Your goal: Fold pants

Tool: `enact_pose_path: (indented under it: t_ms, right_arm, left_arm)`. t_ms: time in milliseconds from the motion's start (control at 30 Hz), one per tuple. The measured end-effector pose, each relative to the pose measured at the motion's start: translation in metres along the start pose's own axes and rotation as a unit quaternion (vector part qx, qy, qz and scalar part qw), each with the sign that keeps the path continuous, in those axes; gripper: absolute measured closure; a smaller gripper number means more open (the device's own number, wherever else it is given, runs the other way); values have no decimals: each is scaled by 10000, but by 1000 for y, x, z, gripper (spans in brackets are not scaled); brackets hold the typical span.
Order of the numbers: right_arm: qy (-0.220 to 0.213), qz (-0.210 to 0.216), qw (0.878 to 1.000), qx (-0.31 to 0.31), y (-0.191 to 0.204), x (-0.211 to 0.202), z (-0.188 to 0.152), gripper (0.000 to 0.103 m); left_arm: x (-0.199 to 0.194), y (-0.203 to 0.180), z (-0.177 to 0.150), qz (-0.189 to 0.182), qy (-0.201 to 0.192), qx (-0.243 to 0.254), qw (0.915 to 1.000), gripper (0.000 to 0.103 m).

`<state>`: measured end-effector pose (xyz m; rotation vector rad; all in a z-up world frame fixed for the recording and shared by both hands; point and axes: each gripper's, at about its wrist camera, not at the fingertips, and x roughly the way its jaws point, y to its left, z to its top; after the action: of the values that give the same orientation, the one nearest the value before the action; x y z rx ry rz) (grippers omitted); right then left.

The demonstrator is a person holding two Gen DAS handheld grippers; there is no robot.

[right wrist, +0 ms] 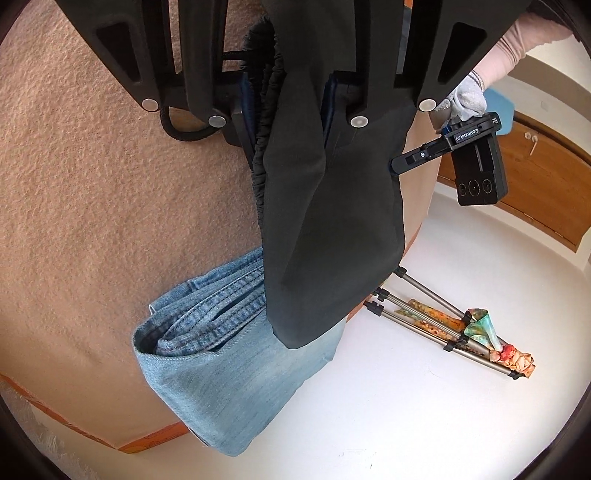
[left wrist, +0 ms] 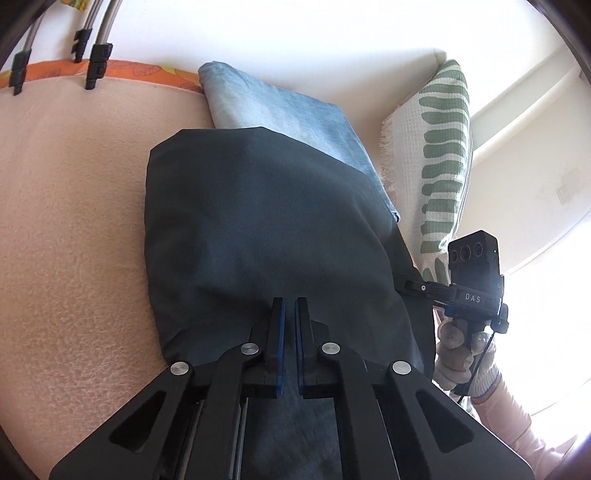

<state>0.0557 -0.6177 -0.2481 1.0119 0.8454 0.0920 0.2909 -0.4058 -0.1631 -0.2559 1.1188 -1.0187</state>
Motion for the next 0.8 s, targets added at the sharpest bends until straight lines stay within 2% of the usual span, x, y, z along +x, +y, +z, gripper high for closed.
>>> enact_pose_path:
  t_ms: [67,167,200,233,267,300,333,367,400,467,500,533,633,667,733,800]
  right_arm:
    - [-74,-45,9999,-55,8,-4,-1,82]
    - [-13,-292,9988,-402,20,-2,1,83]
    - [48,-359,9982,-480,22,-1,2,79]
    - [112,-397,9978,-522,23,-1,4,71]
    - [179,-471,9973,-542,23,0,5,63]
    - [190,-605,9962,-590,23,0,7,51]
    - [191,-714,9950,-667,23,1,7,41]
    - [214,-747,9944,-720,22,3,7,35]
    - [280,-714,9944,-727,20,6,8,27]
    - [215,-622,9943,-843,22,8,8,23]
    - [199,-606,9938,-908,23,10,8,20]
    - [206,-574,9937,-937,25,12,8,17]
    - [184,-435,9943,-958,27,18,10,18]
    - [237,-351,9945,-963,27,20,11,22]
    - [305,-237,9947,-954,28,26,12,37]
    - [242,-168,9955,-897,27,27,12,38]
  left_arm:
    - [-6,-9,1,2,-182,141,9997,101]
    - [-14,-19,4,319,-412,464,9976,101]
    - [-17,-19,6,437,-451,477,9969,101]
    - [-20,-17,8,563,-471,440,9963,99]
    - [-21,-11,10,655,-446,356,9962,89]
    - [-22,-4,11,714,-391,259,9963,61]
    - [-24,4,13,778,-364,150,9962,48]
    - [-26,11,13,798,-407,59,9960,43]
    - [-24,17,14,846,-361,30,9958,43]
    - [-16,27,17,1068,-101,120,9942,43]
    - [-11,33,17,1059,51,107,9943,42]
    - [-11,34,17,941,-69,238,9953,39]
    - [0,27,21,898,50,600,9941,35]
    - [5,25,22,813,84,683,9943,35]
    - [12,18,19,754,7,797,9940,34]
    - [17,13,19,761,7,890,9931,33]
